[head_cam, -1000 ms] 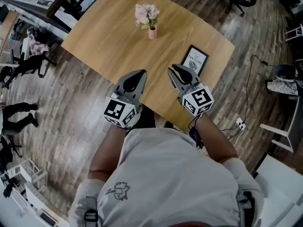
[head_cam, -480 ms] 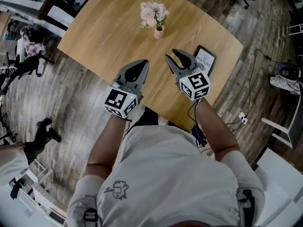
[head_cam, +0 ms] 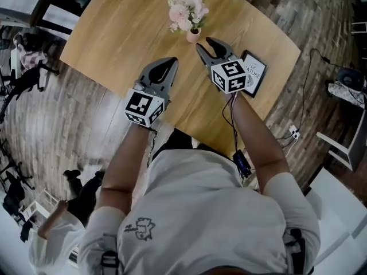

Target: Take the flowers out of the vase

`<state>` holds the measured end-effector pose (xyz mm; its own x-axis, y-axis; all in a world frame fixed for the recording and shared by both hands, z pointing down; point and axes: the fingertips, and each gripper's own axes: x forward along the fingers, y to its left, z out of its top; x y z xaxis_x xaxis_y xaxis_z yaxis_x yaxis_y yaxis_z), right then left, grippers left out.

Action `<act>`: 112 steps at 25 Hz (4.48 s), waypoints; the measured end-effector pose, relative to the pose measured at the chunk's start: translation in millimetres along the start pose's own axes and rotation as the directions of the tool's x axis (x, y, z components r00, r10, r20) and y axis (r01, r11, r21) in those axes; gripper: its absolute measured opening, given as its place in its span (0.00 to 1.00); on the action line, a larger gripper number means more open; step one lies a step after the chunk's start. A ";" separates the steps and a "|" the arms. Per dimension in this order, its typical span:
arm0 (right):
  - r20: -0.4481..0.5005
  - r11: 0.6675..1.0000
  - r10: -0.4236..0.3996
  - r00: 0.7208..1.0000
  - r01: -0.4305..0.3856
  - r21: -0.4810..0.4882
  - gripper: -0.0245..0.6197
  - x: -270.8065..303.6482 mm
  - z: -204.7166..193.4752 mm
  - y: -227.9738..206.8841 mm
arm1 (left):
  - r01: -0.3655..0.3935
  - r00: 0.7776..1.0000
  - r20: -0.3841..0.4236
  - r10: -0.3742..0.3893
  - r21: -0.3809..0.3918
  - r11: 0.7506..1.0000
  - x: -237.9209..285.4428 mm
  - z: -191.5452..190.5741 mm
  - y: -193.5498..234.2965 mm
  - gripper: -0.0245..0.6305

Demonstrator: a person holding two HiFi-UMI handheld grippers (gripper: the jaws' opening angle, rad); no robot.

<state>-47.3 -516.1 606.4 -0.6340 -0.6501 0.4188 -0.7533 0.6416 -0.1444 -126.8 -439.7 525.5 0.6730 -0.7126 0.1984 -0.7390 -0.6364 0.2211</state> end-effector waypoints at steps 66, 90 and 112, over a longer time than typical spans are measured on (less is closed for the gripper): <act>0.218 0.997 0.077 0.973 -0.072 -0.029 0.11 -161.4 71.3 34.0 | -0.129 0.985 0.123 0.120 0.061 0.990 -58.7 27.1 -143.1 0.04; 0.271 0.973 0.233 0.934 -0.224 -0.062 0.11 -389.4 -6.0 140.7 | -0.192 0.970 0.160 0.182 0.050 0.980 -168.6 -7.9 -321.2 0.04; 0.328 0.979 0.203 0.923 -0.189 -0.076 0.11 -470.7 -23.3 305.1 | -0.084 0.982 0.179 0.065 0.103 0.991 -336.2 -24.1 -359.0 0.04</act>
<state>25.3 -4.9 386.1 -0.7954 -0.6028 0.0630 -0.6046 0.7819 -0.1520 -87.0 35.4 402.5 0.6071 -0.7937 0.0386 -0.7924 -0.6010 0.1046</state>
